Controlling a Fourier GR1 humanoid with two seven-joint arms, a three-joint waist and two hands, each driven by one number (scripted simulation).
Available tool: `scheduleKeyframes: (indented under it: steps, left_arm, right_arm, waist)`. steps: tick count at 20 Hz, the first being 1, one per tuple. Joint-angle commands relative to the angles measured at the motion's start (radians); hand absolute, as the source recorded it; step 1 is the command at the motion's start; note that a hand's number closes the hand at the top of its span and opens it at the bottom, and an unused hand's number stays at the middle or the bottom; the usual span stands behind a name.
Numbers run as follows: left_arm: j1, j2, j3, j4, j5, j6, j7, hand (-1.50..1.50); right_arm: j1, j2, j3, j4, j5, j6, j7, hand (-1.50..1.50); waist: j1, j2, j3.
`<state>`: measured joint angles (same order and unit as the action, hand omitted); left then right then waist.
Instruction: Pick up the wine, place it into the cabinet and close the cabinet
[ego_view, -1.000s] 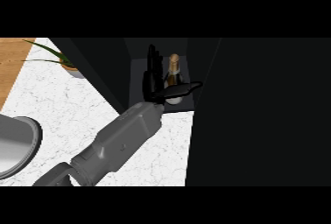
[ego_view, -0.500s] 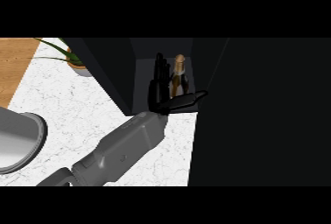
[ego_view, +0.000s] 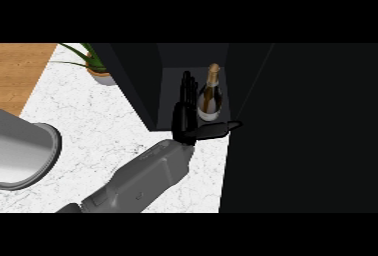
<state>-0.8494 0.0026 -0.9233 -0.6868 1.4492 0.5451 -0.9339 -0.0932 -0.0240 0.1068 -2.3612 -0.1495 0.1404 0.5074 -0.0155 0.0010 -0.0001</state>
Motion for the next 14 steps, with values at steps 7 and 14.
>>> scheduleKeyframes:
  steps: [7,14]
  left_arm:
    - [0.17,0.09,0.047,-0.238,-0.191,0.005,0.034,-1.5]
    - [0.294,0.21,-0.003,-0.48,-0.318,-0.006,0.105,-1.5]
  right_arm:
    - [0.077,-0.001,0.015,-0.037,0.026,0.006,-0.017,-1.5]
    - [0.045,-0.006,0.008,-0.068,0.029,-0.01,0.012,-1.5]
  waist:
    - [0.017,-0.004,0.0]
    - [0.018,-0.004,0.0]
